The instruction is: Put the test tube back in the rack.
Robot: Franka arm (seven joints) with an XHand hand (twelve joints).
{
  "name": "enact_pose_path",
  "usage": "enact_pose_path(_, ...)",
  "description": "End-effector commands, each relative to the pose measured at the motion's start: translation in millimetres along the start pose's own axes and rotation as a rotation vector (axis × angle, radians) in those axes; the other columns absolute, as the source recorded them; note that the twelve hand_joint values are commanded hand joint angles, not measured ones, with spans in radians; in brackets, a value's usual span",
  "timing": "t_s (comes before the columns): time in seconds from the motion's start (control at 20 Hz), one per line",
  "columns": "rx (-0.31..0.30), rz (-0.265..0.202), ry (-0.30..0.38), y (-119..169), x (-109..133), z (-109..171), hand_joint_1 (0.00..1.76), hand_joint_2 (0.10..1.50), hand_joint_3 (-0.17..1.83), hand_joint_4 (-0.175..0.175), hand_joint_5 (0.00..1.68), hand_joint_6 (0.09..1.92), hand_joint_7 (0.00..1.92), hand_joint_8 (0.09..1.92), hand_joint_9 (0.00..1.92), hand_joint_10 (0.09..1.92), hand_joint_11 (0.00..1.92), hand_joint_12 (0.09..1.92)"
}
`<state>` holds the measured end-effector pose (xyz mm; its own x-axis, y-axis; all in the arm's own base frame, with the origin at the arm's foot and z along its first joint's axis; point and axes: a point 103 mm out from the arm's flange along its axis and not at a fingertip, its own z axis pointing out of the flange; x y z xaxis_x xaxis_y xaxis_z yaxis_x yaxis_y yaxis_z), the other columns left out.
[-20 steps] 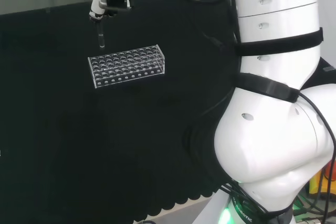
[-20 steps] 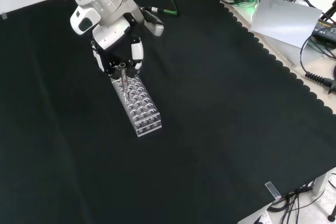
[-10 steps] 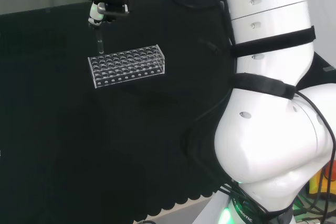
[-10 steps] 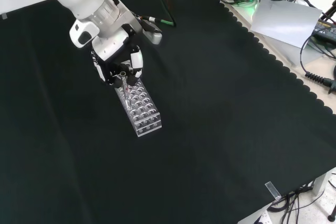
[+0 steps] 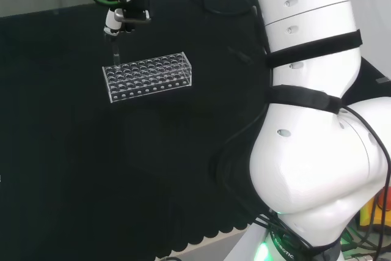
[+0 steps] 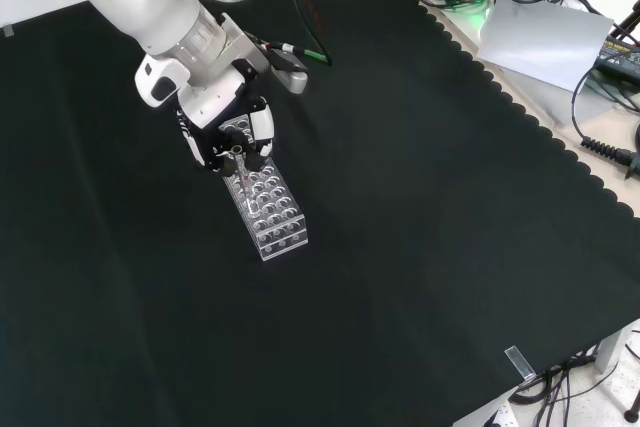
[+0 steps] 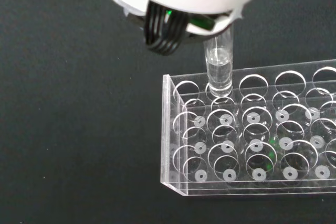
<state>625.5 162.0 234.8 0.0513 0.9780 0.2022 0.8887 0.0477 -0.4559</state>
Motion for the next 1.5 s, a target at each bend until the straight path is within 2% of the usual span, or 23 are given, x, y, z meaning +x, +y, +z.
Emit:
enact_pose_path(0.05,0.021,0.005,-0.011,3.6,-2.6,8.1,1.22,0.70,0.59,-0.175,1.27,0.64,1.64,0.63,1.56,0.67,1.00,1.13)
enact_pose_path(1.05,0.065,0.010,-0.038,20.8,1.3,32.3,1.22,0.70,0.59,-0.175,1.27,0.64,1.64,0.63,1.56,0.67,0.99,1.14)
enact_pose_path(1.5,0.088,0.004,-0.043,26.4,2.8,53.2,1.22,0.70,0.59,-0.175,1.27,0.64,1.64,0.63,1.56,0.67,0.99,1.14)
